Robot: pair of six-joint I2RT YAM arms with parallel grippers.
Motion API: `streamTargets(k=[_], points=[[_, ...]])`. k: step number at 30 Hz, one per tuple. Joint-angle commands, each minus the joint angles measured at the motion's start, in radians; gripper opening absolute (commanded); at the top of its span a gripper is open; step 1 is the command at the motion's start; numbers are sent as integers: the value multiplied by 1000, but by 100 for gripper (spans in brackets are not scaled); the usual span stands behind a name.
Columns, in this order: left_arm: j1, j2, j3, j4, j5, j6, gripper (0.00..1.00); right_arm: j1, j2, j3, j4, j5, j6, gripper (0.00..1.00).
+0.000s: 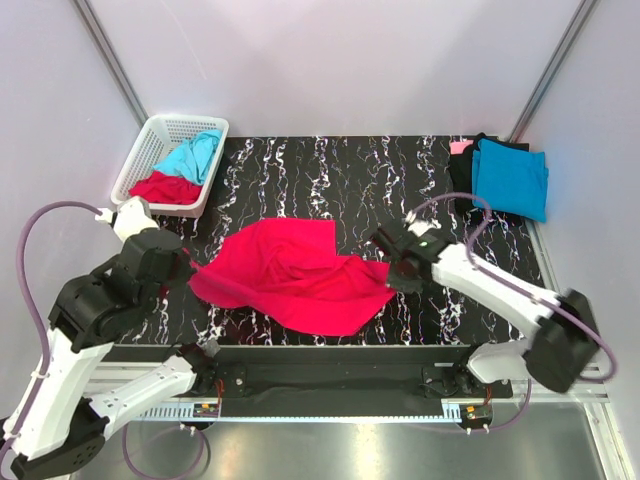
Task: Fold and stack the t-shirts
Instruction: Flatten the tshirt out
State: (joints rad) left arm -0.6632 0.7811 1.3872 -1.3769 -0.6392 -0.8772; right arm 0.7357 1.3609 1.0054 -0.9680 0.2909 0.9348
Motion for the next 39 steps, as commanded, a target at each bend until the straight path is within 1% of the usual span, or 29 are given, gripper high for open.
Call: streamTargets(k=[1,4,6,9,11,12,15,16,18,19,20,22,23,26,28,30,31,32,34,35,36,37,39], points=[[4,-26,79,-51,39,66,0,19,-175,140,-242,181,45,0],[4,-43,137,-13,88,131,0,22,-277,228,-339,234,48,0],[4,-60,163,15,122,196,0,21,-318,286,-383,244,13,0],[4,-66,197,42,125,275,0,21,-391,360,-419,266,-54,0],[4,-72,242,56,109,316,0,21,-456,396,-420,283,-121,0],[4,-78,254,67,105,358,0,21,-498,436,-417,290,-142,0],[4,-95,305,128,127,443,0,21,-551,528,-403,301,-229,0],[4,-94,321,154,140,460,0,21,-554,554,-403,286,-247,0],[4,-77,387,165,219,503,0,19,-551,611,-399,248,-290,0],[4,-65,418,162,260,512,0,19,-543,625,-390,172,-304,0],[4,-46,461,162,339,515,0,18,-546,634,-376,133,-320,0],[8,-49,483,171,398,517,0,18,-575,625,-319,50,-329,0],[13,-58,487,186,435,518,0,19,-585,624,-310,45,-336,0],[42,-91,493,203,452,540,0,18,-602,644,-328,88,-343,0],[59,-94,492,208,426,560,0,17,-600,647,-321,126,-358,0],[59,-54,480,200,343,554,0,18,-565,647,-313,174,-383,0],[59,-36,467,194,308,546,0,18,-547,650,-311,241,-386,0],[59,-8,452,193,233,540,0,18,-525,648,-305,275,-398,0],[59,84,396,211,172,524,0,18,-452,648,-269,361,-416,0],[59,116,379,225,115,518,0,18,-418,666,-259,387,-433,0],[59,151,368,243,99,515,0,18,-349,679,-244,414,-433,0],[62,241,365,272,84,515,0,18,-315,693,-227,453,-447,0],[82,337,406,295,108,521,0,-4,-220,746,-174,464,-496,0]])
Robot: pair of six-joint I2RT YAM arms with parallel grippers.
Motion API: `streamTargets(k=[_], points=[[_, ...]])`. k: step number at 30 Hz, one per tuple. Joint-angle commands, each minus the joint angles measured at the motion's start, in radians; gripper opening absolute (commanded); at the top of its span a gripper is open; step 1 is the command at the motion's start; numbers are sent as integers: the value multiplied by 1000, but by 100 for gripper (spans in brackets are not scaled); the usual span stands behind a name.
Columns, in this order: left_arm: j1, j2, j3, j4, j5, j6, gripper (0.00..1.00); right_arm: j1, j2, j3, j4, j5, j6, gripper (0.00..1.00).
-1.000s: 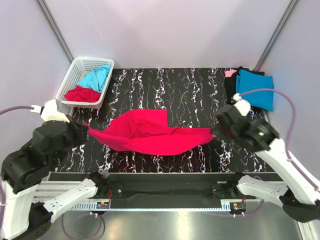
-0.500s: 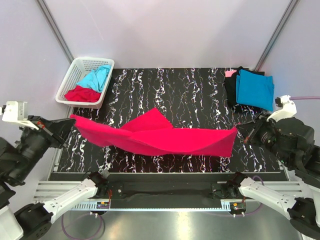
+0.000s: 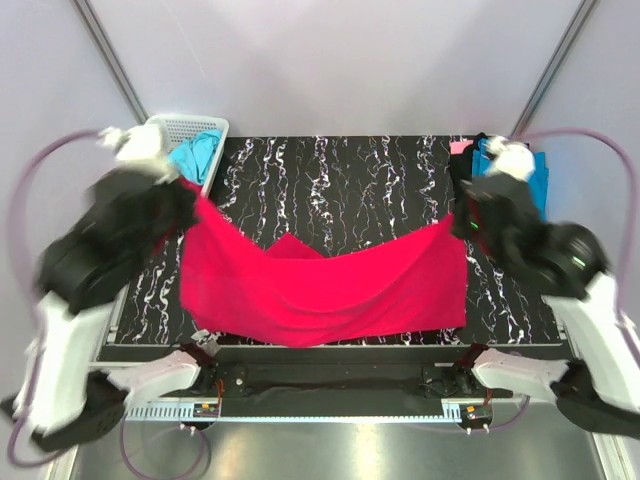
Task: Fold and stack the t-shirts
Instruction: Flatten the tshirt out
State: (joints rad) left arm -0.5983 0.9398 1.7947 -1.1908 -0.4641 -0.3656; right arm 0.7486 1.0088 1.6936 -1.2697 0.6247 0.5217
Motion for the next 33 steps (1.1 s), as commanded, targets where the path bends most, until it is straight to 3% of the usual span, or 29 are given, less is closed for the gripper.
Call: streamTargets(k=[1,5,11,17,26,33], points=[[34,259,30,115,-71,5,0,-43,161,80,150,97,-109,0],[90,393,243,93,-110,8,0,-143,255,191,225,75,-212,0],[232,450,301,45,-120,-12,0,-186,298,212,285,112,-284,0],[267,324,264,39,-150,16,0,-186,171,215,290,121,-322,0],[265,120,295,-7,8,71,0,-186,-47,181,222,-58,-344,0],[265,-9,299,71,-74,91,0,-186,-102,173,239,-89,-347,0]])
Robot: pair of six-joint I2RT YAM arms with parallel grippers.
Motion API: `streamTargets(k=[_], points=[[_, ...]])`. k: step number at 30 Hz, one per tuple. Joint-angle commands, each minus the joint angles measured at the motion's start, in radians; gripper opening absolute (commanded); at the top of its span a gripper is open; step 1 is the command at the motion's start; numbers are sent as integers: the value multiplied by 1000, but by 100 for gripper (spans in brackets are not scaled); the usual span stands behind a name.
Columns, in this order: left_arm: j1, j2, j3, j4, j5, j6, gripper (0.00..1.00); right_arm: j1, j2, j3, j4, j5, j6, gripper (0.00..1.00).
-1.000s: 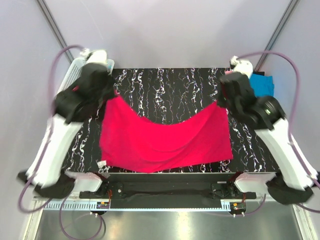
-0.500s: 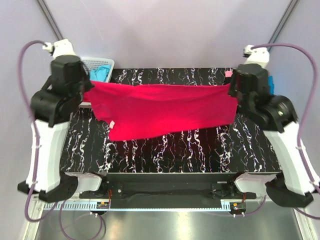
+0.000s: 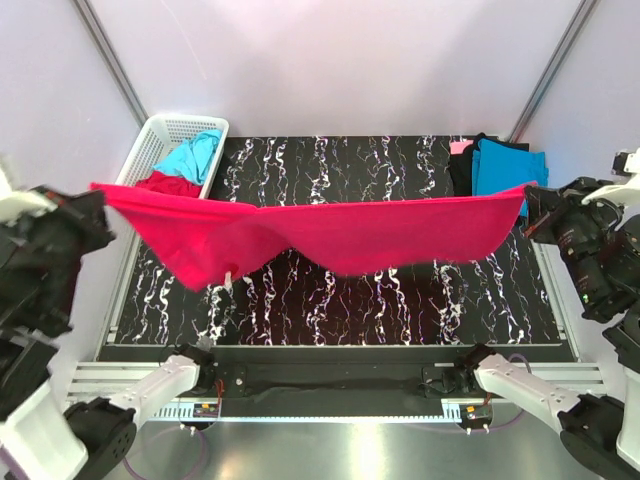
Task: Fold and stack the t-shirts
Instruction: Flatten the tshirt out
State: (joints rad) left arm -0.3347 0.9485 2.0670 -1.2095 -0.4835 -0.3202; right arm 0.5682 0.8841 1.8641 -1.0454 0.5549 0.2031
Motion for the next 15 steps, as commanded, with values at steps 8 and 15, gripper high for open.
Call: streamTargets(k=[8,15], points=[[2,113,-56,229,-40,4,0,-4,102,-134,177,42,-39,0],[3,298,18,284,-24,-5,0,-5,210,-145,260,74,-65,0]])
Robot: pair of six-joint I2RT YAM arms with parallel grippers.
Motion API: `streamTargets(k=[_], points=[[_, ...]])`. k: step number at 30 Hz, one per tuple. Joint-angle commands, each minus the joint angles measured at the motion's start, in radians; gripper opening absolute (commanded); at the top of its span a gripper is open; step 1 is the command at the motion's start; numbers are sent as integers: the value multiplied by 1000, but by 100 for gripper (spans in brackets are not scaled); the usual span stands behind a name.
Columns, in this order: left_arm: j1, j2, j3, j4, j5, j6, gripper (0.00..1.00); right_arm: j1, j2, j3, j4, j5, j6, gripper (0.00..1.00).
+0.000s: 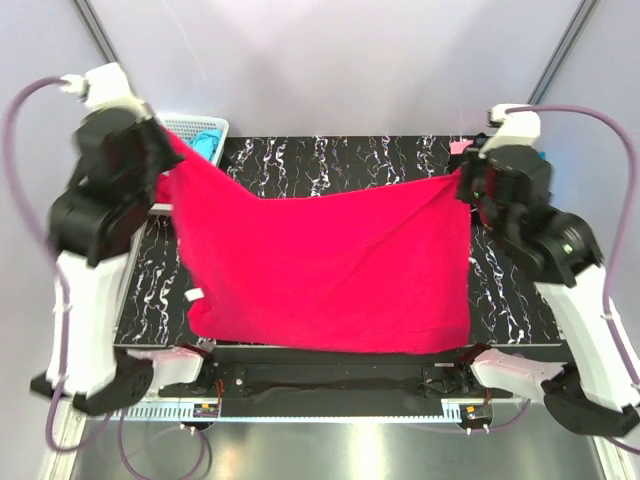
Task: Fold and stack the t-shirts
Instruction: Flatten the tshirt out
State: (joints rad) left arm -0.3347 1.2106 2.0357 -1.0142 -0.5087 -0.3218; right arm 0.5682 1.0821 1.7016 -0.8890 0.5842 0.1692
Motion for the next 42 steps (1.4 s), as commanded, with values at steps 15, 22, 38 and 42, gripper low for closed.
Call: streamTargets(k=[15,22,38,42], points=[[3,-147,6,-30,93,6,0,-5,-128,70,-16,-69,-16,0],[3,-302,-2,-145,203,44,0,-5,-231,75,-116,-198,-20,0],[3,143,78,-47,52,-63,0,-8,-65,-161,148,143,-23,0],[11,472,201,-61,16,-95,0,-172,183,-221,316,-24,80,0]])
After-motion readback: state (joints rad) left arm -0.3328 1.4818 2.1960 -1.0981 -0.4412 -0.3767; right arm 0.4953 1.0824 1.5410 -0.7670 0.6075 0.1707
